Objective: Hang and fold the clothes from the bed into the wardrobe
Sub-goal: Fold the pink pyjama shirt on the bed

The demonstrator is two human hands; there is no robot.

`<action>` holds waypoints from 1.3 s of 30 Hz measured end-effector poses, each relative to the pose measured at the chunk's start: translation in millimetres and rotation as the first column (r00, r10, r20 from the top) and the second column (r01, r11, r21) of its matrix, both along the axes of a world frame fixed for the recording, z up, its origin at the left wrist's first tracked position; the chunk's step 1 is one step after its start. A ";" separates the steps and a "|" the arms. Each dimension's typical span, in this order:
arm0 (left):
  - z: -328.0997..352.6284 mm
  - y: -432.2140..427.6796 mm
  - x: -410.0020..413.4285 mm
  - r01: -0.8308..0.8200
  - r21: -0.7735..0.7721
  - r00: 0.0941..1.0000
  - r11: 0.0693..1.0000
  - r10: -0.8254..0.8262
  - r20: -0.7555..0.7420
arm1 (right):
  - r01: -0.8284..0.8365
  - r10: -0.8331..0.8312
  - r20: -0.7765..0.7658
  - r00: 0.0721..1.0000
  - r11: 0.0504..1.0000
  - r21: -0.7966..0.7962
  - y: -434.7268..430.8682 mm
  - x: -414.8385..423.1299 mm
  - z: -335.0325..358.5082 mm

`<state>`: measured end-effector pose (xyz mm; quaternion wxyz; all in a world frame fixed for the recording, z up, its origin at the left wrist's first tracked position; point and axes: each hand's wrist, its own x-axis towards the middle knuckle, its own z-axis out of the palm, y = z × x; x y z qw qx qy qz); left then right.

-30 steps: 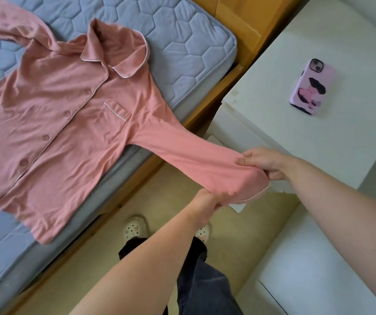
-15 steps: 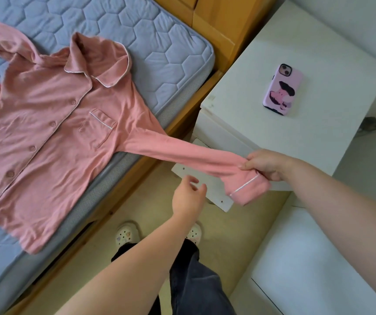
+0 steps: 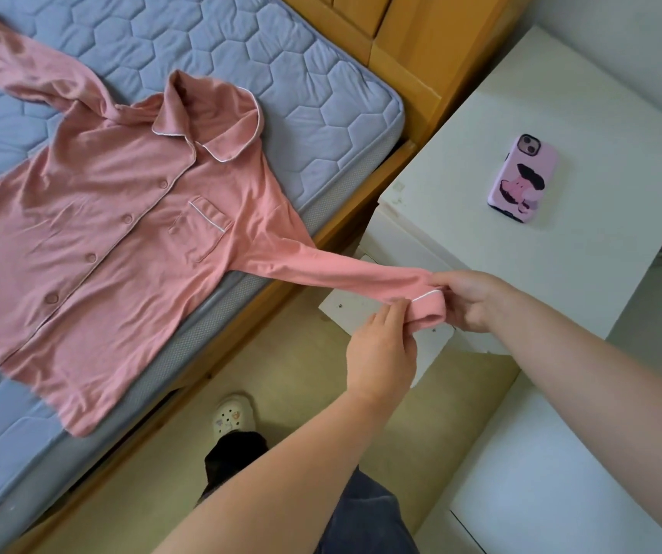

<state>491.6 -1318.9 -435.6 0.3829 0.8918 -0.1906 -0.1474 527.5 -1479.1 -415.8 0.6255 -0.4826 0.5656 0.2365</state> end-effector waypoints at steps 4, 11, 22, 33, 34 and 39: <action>4.3 7.8 20.3 -0.101 -0.111 0.949 0.989 0.062 -0.309 | -0.111 0.128 0.094 0.987 0.979 -0.171 -2.0 -1.2 -0.7; 16.4 33.9 53.7 -0.183 -0.300 0.783 0.936 -0.046 -0.621 | -0.740 0.818 0.220 0.531 0.574 -0.351 17.3 22.1 -9.7; -0.5 145.9 126.7 -0.889 -0.263 0.228 0.376 -0.135 -0.964 | -0.442 0.796 0.071 0.601 0.405 -0.800 126.4 103.0 -44.4; -88.0 333.4 201.6 -0.888 -0.444 0.458 0.123 0.135 -0.879 | -0.129 0.852 0.066 0.519 0.155 -0.980 266.1 223.2 -74.8; -101.3 354.6 206.3 -0.887 -0.452 0.461 0.092 0.175 -0.870 | -0.128 0.885 0.068 0.461 0.142 -0.981 282.7 234.3 -77.4; -160.2 455.5 222.1 -0.909 -0.412 0.401 0.060 0.394 -0.827 | -0.097 0.986 -0.022 0.167 -0.006 -0.995 365.7 271.1 -92.4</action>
